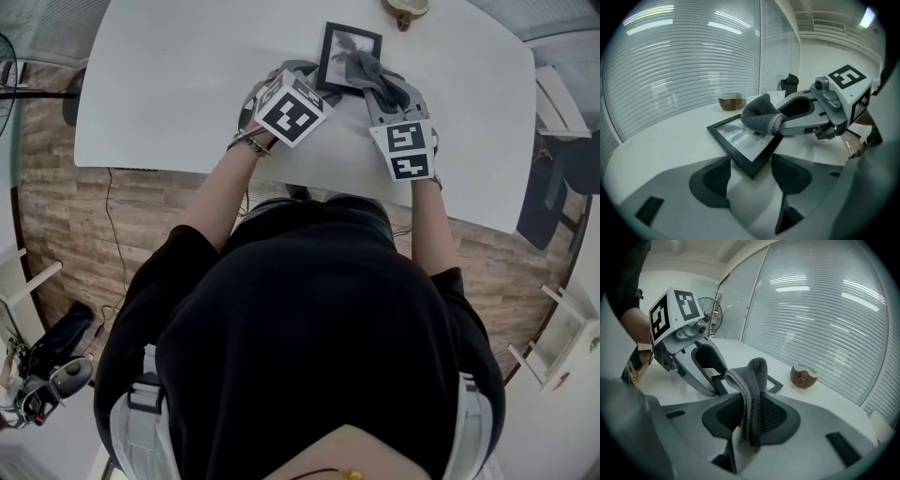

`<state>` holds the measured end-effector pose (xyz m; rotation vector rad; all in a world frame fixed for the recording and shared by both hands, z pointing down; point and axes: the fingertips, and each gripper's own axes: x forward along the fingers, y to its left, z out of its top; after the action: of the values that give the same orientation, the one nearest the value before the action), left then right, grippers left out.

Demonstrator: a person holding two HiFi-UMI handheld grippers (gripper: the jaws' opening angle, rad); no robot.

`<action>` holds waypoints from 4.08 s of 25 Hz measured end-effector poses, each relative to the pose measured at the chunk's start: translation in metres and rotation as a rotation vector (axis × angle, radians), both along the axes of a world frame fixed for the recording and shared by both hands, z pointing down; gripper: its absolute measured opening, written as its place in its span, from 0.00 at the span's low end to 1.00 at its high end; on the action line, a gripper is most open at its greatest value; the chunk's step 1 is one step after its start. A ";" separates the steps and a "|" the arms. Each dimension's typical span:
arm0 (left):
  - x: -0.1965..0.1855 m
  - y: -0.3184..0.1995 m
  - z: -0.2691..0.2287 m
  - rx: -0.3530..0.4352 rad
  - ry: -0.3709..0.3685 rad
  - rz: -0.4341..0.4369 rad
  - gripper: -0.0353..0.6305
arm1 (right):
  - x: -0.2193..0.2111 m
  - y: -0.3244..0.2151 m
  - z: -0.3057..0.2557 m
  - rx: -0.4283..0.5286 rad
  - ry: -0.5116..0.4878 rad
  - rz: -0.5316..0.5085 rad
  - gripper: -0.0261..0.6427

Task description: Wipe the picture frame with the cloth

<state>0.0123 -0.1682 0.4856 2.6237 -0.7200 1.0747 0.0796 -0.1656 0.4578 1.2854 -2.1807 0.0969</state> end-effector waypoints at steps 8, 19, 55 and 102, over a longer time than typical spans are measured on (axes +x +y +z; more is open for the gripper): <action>0.001 -0.001 0.002 0.000 -0.001 0.000 0.48 | 0.000 0.005 0.002 -0.018 0.007 -0.014 0.18; 0.001 -0.001 0.000 0.002 -0.001 0.000 0.48 | 0.000 0.013 0.000 -0.031 0.003 -0.022 0.18; 0.002 0.000 -0.001 0.011 0.001 0.003 0.48 | -0.002 0.038 -0.001 -0.058 -0.022 0.021 0.18; -0.007 0.005 -0.004 -0.001 0.001 0.003 0.48 | -0.029 -0.115 0.003 0.046 0.335 -0.145 0.19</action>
<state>0.0051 -0.1631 0.4815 2.6254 -0.7154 1.0737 0.0503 -0.2802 0.4604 1.0760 -1.9857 -0.2127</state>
